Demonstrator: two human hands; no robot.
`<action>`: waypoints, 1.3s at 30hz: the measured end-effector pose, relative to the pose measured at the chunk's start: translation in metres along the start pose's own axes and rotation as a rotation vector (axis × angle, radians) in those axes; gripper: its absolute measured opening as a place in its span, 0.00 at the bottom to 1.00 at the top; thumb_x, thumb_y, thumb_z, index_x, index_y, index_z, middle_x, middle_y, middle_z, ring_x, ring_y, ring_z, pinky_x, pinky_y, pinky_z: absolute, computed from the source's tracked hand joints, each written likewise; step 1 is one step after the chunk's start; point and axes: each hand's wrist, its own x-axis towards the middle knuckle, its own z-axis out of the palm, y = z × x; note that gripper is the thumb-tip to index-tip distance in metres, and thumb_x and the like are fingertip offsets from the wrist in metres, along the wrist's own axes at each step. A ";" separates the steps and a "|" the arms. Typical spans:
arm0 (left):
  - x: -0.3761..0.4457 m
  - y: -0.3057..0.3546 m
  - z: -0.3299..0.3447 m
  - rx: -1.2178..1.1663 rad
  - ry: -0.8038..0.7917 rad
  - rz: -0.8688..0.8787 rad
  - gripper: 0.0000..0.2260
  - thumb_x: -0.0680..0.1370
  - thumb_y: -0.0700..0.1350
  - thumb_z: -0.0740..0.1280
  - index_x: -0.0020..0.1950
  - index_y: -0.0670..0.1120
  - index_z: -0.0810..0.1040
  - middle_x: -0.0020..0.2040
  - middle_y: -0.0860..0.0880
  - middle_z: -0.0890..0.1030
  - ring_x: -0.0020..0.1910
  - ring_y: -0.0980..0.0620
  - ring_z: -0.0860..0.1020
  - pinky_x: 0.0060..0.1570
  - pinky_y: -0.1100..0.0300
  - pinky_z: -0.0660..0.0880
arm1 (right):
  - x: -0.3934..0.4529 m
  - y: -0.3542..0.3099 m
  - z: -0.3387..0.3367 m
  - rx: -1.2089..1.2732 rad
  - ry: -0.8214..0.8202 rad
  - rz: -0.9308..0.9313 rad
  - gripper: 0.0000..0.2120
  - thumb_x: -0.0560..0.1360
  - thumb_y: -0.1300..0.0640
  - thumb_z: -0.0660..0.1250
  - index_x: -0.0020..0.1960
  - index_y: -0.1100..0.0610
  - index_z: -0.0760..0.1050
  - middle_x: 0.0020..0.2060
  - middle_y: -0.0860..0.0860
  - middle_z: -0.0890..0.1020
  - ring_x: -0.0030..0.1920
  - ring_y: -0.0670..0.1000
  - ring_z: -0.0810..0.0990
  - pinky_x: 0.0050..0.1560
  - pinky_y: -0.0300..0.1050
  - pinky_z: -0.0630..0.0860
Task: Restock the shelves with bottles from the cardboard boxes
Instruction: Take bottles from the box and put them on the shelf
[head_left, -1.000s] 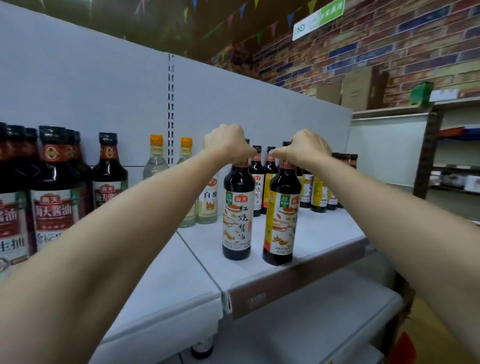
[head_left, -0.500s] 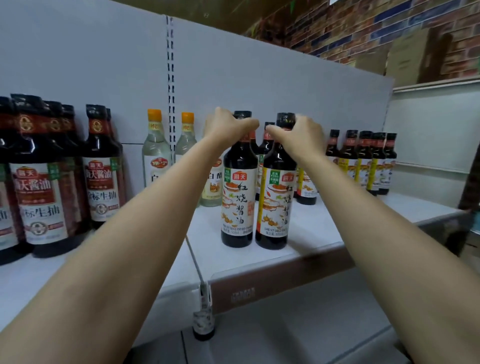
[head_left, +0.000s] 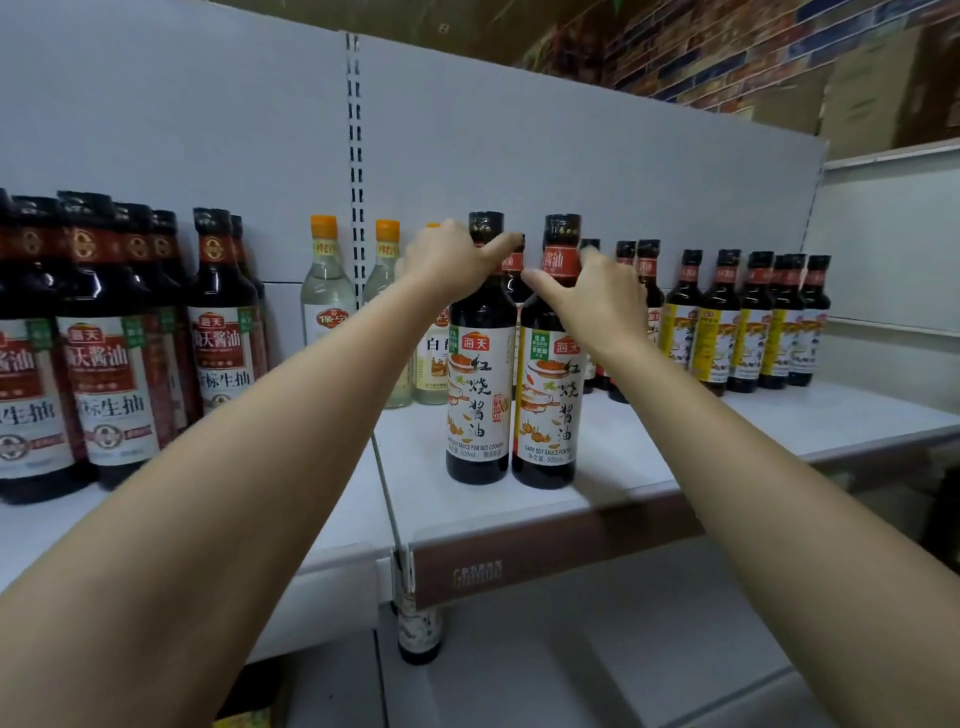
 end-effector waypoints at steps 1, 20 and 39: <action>-0.005 -0.004 0.002 0.073 -0.027 0.017 0.28 0.75 0.70 0.53 0.36 0.45 0.70 0.33 0.48 0.74 0.33 0.50 0.74 0.32 0.60 0.71 | -0.007 0.004 -0.002 0.042 -0.041 -0.003 0.23 0.75 0.37 0.63 0.53 0.57 0.75 0.50 0.53 0.80 0.49 0.53 0.78 0.50 0.50 0.76; -0.069 -0.061 0.060 -0.430 -0.550 -0.123 0.34 0.67 0.43 0.77 0.65 0.52 0.60 0.58 0.47 0.76 0.56 0.44 0.77 0.42 0.47 0.82 | -0.075 0.062 0.030 0.165 -0.609 0.193 0.47 0.70 0.48 0.74 0.74 0.60 0.45 0.67 0.55 0.72 0.64 0.55 0.74 0.62 0.50 0.74; -0.014 -0.037 0.147 -0.287 -0.364 -0.160 0.33 0.69 0.52 0.76 0.69 0.45 0.65 0.64 0.46 0.75 0.61 0.44 0.75 0.56 0.49 0.76 | -0.018 0.119 0.081 -0.052 -0.587 0.380 0.44 0.73 0.42 0.69 0.75 0.60 0.46 0.68 0.57 0.71 0.66 0.58 0.73 0.63 0.58 0.72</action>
